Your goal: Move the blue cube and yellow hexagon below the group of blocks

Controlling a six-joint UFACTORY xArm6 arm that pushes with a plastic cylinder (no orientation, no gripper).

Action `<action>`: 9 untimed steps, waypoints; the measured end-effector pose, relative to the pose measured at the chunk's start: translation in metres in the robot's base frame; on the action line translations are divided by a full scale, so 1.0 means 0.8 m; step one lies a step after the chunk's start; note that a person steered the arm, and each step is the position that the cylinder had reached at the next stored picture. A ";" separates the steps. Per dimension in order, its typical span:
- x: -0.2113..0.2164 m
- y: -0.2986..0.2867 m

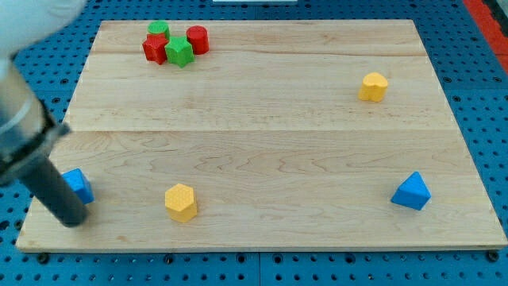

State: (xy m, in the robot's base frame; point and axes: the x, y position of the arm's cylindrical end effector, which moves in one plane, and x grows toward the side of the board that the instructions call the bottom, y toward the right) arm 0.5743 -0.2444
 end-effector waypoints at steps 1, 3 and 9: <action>-0.030 -0.010; -0.007 -0.008; -0.007 0.130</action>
State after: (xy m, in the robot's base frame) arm 0.5689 -0.1401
